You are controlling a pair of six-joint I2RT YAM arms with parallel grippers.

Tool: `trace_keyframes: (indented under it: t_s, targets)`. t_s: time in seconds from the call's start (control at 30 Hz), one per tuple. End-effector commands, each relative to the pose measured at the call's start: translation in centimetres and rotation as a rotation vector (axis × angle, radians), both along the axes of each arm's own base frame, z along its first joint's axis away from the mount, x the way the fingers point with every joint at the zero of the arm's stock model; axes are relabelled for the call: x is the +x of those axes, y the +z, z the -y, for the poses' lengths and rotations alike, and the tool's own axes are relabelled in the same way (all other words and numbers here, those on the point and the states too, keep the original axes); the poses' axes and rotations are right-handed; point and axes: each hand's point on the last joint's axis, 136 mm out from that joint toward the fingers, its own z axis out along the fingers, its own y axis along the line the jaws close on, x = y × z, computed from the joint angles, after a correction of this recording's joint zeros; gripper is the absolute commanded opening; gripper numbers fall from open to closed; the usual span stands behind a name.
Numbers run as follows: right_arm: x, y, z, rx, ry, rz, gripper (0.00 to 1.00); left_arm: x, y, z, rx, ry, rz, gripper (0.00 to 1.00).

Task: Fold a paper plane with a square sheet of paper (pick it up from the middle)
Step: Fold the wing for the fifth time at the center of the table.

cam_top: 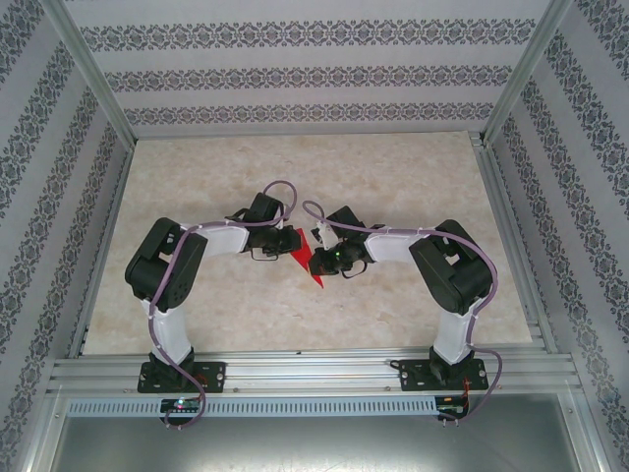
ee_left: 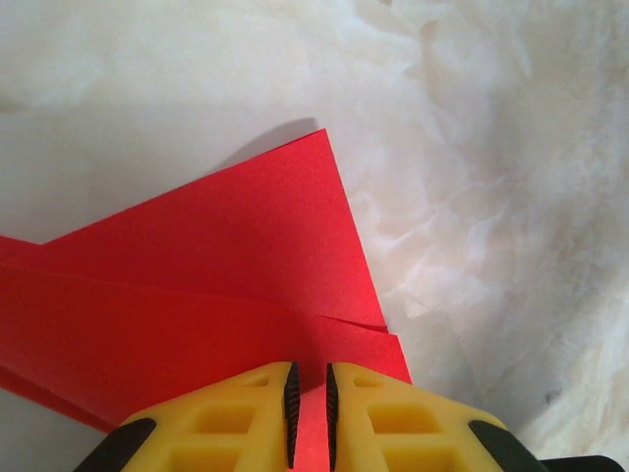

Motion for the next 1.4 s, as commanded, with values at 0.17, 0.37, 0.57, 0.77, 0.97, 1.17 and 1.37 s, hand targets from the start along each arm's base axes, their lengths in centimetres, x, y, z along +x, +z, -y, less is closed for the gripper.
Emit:
trace_keyframes:
  t_s: [0.17,0.37,0.57,0.77,0.97,1.17,1.37]
  targets:
    - [-4.5,-5.7,4.5,-0.199,0.011,-0.185,0.00,1.7,-2.7,-5.2,0.118,0.033,0.004,0.20]
    - [-4.5,-5.9,4.7,-0.194,0.000,-0.197,0.00,4.5,-2.3,-9.1,0.065,0.127,0.008,0.20]
    - [-4.3,-5.8,4.6,-0.188,-0.010,-0.201,0.00,6.0,0.9,-10.7,0.009,0.166,0.066,0.21]
    - [-4.2,-5.6,4.5,-0.181,-0.016,-0.201,0.00,4.0,5.9,-8.2,-0.110,0.150,0.145,0.20]
    - [-4.3,-5.6,4.3,-0.174,-0.021,-0.207,0.00,0.2,6.0,-2.7,-0.152,0.057,0.165,0.16]
    - [-4.5,-5.7,4.5,-0.175,-0.031,-0.218,0.00,-1.7,3.5,2.6,-0.180,-0.070,0.139,0.13]
    - [-4.6,-5.7,4.4,-0.171,-0.032,-0.221,0.00,-1.8,0.6,3.0,-0.155,-0.077,0.080,0.12]
